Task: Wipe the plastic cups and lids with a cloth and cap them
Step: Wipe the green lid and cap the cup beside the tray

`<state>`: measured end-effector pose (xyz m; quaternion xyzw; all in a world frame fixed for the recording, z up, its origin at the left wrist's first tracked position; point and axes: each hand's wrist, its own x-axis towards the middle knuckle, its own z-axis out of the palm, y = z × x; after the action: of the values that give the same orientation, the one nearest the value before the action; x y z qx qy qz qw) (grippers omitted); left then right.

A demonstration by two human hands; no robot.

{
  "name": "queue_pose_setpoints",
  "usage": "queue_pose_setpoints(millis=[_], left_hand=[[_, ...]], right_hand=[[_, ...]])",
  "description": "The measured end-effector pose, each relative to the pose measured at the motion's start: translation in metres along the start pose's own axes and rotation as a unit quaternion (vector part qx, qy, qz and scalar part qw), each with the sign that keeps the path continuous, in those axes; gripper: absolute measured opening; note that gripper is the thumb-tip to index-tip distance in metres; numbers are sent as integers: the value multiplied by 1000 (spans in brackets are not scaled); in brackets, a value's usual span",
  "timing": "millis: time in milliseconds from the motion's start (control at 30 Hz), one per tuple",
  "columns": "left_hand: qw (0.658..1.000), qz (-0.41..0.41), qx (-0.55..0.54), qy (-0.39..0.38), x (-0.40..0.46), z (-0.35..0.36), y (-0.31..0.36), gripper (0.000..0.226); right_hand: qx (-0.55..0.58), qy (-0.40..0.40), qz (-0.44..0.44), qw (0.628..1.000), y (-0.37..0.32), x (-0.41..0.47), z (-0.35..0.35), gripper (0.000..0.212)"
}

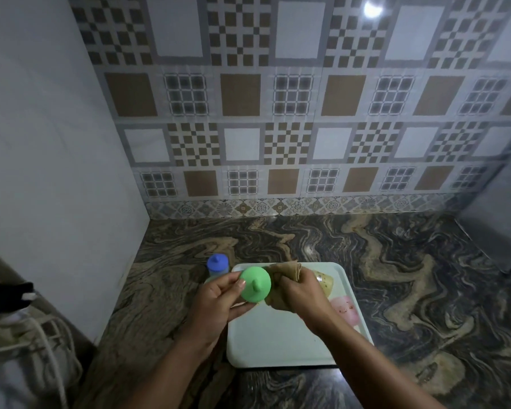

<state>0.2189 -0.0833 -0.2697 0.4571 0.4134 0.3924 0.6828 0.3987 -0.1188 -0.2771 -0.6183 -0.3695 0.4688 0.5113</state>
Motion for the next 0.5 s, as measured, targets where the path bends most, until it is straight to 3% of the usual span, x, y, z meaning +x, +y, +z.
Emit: queue_pose_setpoints(millis=[33,100,167,233,367,500], left_hand=[[1000,11,5,6,2,-3,-2,22],[988,80,115,59,11,-13,-9,32],[931,188,292,110,17,-22,-16,44],[888,246,381,81,17,-29,-23,51],[900,188,393,21,16,-46,-44,67],[922,165,350,-2,22,-70,-57,59]], right_hand=[[50,-3,25,998,-1,-3,8,37],[148,0,53,988,-1,-12,26,23],[165,22,45,985,9,-11,40,24],[173,30,36,984,17,-10,54,26],[203,19,88,975,24,-11,68,31],[234,69,170,955,34,-6,74,26]])
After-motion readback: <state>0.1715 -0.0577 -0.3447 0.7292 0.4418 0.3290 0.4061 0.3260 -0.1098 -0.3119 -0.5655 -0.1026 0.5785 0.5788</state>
